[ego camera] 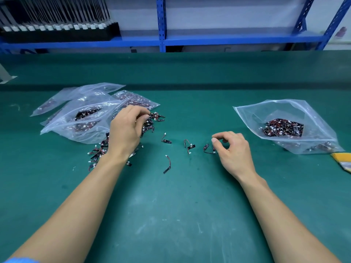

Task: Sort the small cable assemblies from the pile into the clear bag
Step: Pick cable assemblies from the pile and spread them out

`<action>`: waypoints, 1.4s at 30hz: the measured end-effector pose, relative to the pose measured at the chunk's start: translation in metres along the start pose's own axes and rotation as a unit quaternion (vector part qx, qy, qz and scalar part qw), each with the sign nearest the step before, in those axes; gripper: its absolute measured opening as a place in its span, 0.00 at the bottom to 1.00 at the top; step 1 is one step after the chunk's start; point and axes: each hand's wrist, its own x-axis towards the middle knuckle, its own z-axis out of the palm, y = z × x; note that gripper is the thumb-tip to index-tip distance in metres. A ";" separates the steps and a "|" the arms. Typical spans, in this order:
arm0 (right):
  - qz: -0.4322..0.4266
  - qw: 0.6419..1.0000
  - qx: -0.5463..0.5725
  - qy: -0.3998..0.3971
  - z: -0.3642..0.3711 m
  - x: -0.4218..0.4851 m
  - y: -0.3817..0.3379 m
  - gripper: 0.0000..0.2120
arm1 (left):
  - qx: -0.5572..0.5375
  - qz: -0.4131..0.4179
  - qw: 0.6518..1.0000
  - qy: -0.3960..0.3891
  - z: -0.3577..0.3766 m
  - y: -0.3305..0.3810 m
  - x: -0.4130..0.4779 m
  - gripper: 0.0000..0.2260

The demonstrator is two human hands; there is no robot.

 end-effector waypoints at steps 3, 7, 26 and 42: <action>0.002 1.000 0.003 -0.002 0.000 0.000 0.000 0.05 | -0.026 -0.029 0.998 0.043 -0.007 0.003 -0.005 0.04; 0.001 1.000 0.007 -0.002 0.001 0.000 0.001 0.04 | -0.090 -0.056 0.993 0.058 -0.016 0.018 -0.012 0.06; -0.137 0.965 0.091 -0.205 -0.014 -0.017 -0.030 0.17 | -0.384 -0.216 0.889 -0.123 0.007 0.083 -0.060 0.10; -0.081 0.942 0.143 -0.294 -0.026 -0.015 -0.038 0.13 | -0.470 -0.257 0.838 -0.106 0.009 0.083 -0.066 0.14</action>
